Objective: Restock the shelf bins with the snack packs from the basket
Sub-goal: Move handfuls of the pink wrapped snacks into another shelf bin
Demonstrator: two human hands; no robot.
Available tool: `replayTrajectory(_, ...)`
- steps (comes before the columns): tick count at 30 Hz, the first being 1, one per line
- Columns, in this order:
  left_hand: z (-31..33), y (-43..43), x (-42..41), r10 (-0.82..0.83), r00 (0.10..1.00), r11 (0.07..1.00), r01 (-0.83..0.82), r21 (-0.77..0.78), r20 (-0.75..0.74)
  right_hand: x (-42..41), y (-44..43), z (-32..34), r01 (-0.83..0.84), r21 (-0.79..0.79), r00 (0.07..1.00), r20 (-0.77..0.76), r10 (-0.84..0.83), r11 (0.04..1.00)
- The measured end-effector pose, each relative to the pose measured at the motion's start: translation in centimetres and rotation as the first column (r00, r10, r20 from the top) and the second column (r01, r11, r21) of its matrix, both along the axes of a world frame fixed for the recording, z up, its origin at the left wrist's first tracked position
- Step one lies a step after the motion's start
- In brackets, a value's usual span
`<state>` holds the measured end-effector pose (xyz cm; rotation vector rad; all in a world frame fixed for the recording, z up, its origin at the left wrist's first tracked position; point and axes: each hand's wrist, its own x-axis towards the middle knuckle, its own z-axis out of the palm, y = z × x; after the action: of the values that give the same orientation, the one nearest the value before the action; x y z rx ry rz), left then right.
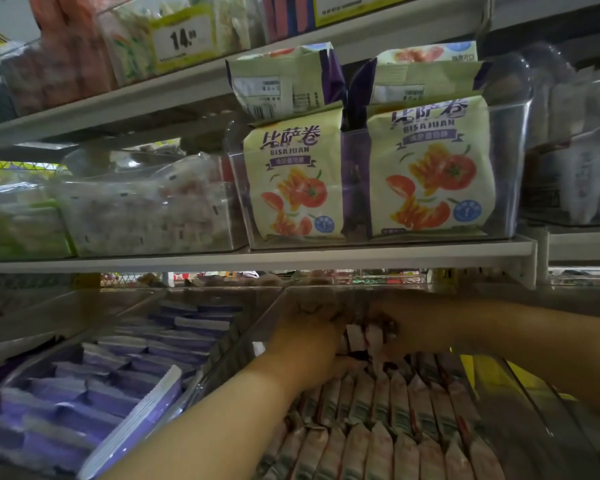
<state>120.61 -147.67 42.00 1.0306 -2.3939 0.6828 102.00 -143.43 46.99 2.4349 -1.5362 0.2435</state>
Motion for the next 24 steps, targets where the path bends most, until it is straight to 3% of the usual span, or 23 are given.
replayTrajectory(3, 0.2, 1.7, 0.7, -0.012, 0.997, 0.998, 0.016, 0.054, -0.071, 0.6, 1.4, -0.3, 0.064, -0.017, 0.99, -0.125, -0.065, 0.998)
replayTrajectory(7, 0.5, 5.6, 2.8, 0.017, 0.972, 1.0, -0.017, 0.0, -0.233, 2.0, 4.5, -0.7, 0.028, -0.072, 0.995, -0.093, -0.035, 0.997)
replayTrajectory(11, -1.2, 10.9, 6.5, -0.113, 0.859, 0.99, 0.056, -0.126, -0.499, 6.0, 8.6, -1.9, 0.073, -0.169, 0.997, -0.021, -0.078, 0.983)
replayTrajectory(14, -3.6, 14.4, 10.5, -0.205, 0.741, 0.96, 0.025, -0.278, -0.639, 10.6, 12.5, -4.0, -0.1, -0.405, 0.994, 0.003, 0.111, 0.909)
replayTrajectory(16, -6.0, 16.5, 13.5, -0.211, 0.685, 0.946, -0.035, -0.322, -0.697, 14.3, 14.6, -6.1, -0.209, -0.46, 0.969, 0.018, 0.244, 0.863)
replayTrajectory(21, -13.8, 21.3, 21.0, -0.062, 0.654, 0.937, -0.221, -0.269, -0.754, 23.8, 17.1, -13.1, -0.395, -0.379, 0.899, 0.028, 0.437, 0.837)
replayTrajectory(24, -18.9, 24.0, 25.6, 0.088, 0.608, 0.935, -0.324, -0.146, -0.789, 29.4, 17.2, -18.0, -0.497, -0.253, 0.855, 0.021, 0.518, 0.83)
